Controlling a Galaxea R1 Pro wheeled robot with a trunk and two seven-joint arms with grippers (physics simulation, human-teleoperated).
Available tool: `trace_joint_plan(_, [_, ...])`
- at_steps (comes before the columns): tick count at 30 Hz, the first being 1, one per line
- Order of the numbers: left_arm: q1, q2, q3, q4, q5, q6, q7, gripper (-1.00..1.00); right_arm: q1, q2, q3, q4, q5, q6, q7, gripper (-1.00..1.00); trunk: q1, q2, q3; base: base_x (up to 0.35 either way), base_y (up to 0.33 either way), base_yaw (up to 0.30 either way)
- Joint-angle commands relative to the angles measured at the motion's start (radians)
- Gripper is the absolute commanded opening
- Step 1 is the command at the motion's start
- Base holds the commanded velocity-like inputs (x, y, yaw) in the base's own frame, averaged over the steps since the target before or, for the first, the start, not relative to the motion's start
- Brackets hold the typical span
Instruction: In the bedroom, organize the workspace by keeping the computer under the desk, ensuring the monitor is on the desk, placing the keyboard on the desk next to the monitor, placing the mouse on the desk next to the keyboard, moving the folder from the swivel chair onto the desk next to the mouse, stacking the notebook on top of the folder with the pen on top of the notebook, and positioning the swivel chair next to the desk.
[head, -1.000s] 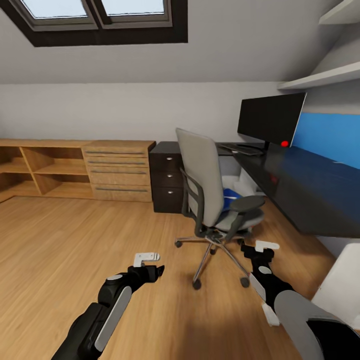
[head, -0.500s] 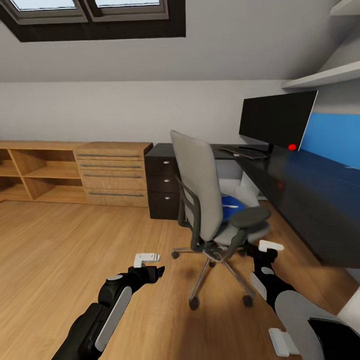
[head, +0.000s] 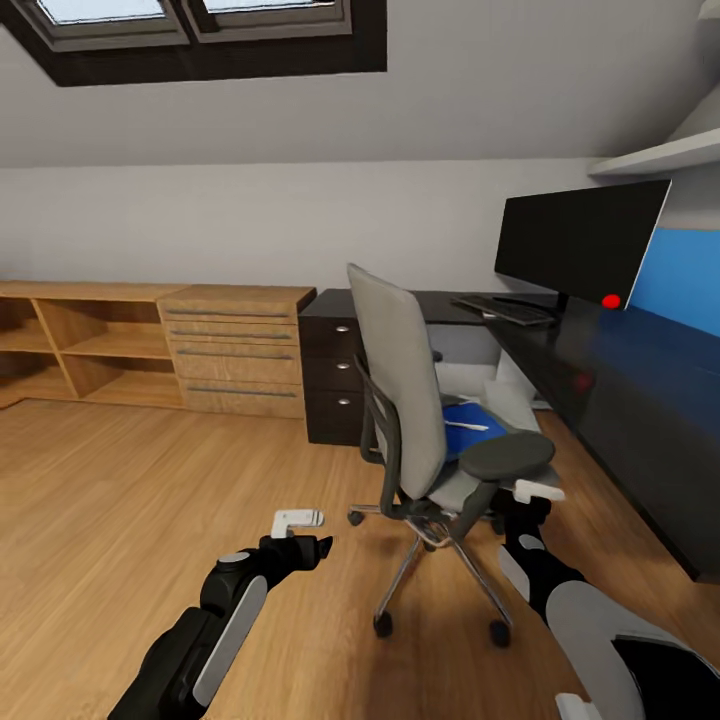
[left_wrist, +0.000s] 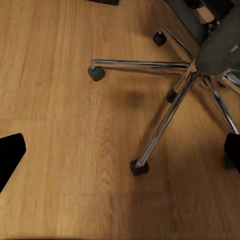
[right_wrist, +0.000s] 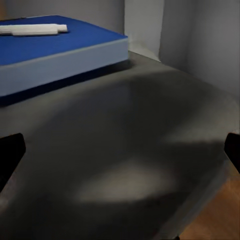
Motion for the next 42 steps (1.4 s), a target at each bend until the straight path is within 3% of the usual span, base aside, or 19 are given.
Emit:
trace_joint_plan(1, [-0.001,0.000,-0.001,-0.001,0.010,0.003,0.009,1.00,-0.001,0.000,-0.003,0.001,-0.002,-0.004,0.002,1.00,0.000,0.000,0.000,0.000,0.000,0.237])
trace_joint_plan(42, [-0.001,-0.003,-0.004,0.016,0.009,0.002,0.009,1.00,-0.001,0.002,-0.005,-0.001,-0.002,-0.004,-0.001,1.00,0.000,0.000,0.029,0.000,0.000,0.240])
